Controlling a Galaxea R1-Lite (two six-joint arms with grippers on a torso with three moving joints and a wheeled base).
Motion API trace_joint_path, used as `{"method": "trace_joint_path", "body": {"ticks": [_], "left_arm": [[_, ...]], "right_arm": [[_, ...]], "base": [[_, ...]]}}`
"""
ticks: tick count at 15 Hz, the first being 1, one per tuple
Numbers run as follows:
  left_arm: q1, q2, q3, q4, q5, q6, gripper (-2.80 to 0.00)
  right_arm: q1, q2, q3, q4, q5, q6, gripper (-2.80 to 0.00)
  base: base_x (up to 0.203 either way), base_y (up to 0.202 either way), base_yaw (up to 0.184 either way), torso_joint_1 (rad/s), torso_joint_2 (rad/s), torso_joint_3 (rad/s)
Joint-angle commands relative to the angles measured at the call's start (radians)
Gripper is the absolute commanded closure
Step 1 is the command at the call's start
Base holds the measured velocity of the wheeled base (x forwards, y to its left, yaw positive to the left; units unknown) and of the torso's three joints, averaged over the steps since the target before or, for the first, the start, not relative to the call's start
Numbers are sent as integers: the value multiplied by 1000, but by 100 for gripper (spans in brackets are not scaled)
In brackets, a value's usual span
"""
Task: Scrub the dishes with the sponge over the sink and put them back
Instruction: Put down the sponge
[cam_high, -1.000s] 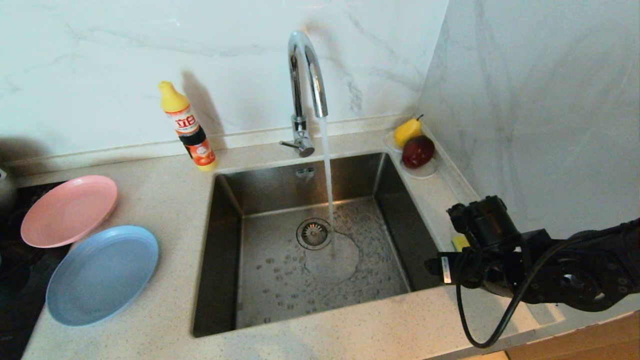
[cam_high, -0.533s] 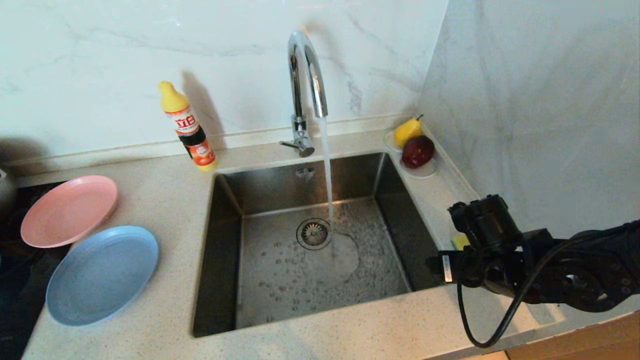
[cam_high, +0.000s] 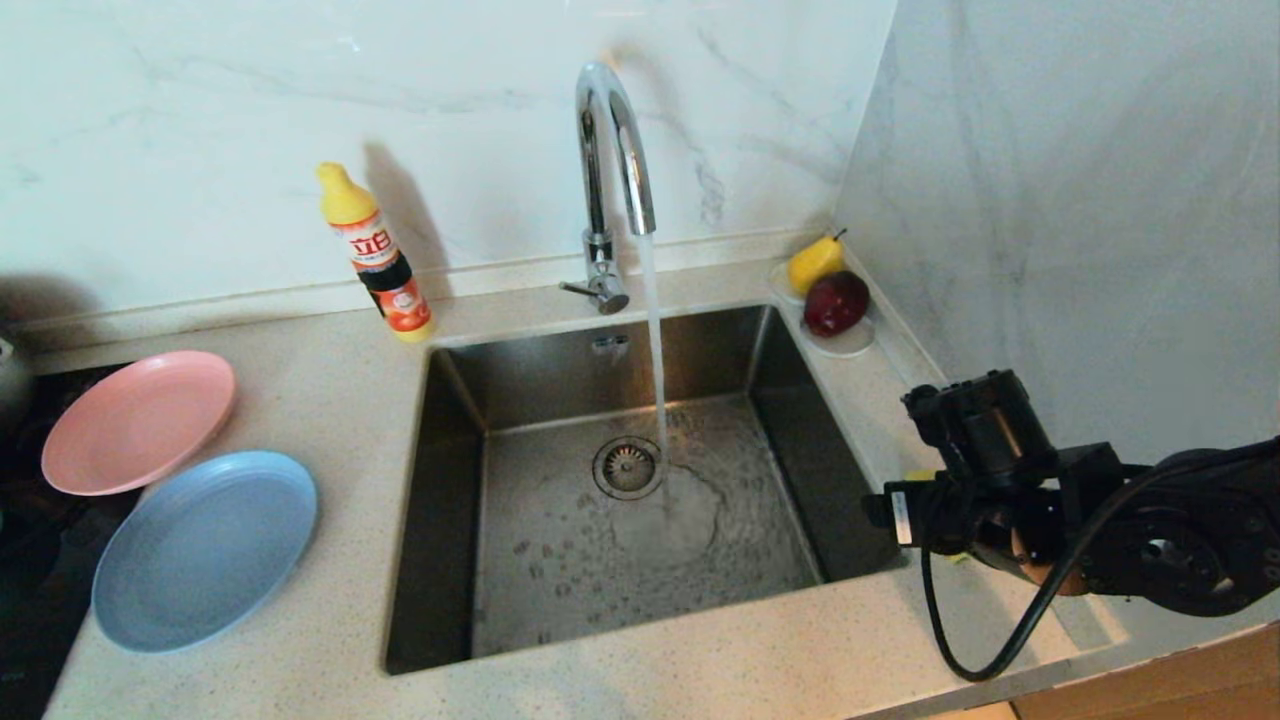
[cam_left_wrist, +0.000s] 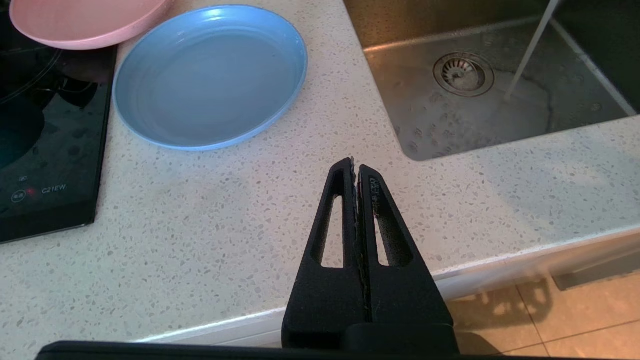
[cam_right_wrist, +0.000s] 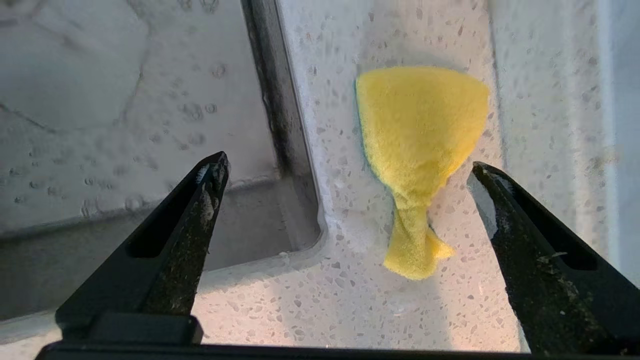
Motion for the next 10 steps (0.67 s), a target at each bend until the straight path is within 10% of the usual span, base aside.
{"method": "trace_joint_path", "body": {"ticks": [1, 3, 4, 10], "left_arm": [[0, 2, 0, 0, 1, 0, 0], [0, 2, 0, 0, 1, 0, 0], [0, 2, 0, 0, -1, 0, 0], [0, 2, 0, 0, -1, 0, 0]], "right_arm": [[4, -22, -31, 5, -3, -3, -280], [17, -52, -37, 8, 0, -50, -280], [32, -62, -36, 8, 0, -57, 0], [71, -187, -52, -5, 9, -81, 0]], "base": [[0, 0, 0, 0, 0, 0], [0, 0, 0, 0, 0, 0], [0, 0, 0, 0, 0, 0], [0, 0, 0, 0, 0, 0]]}}
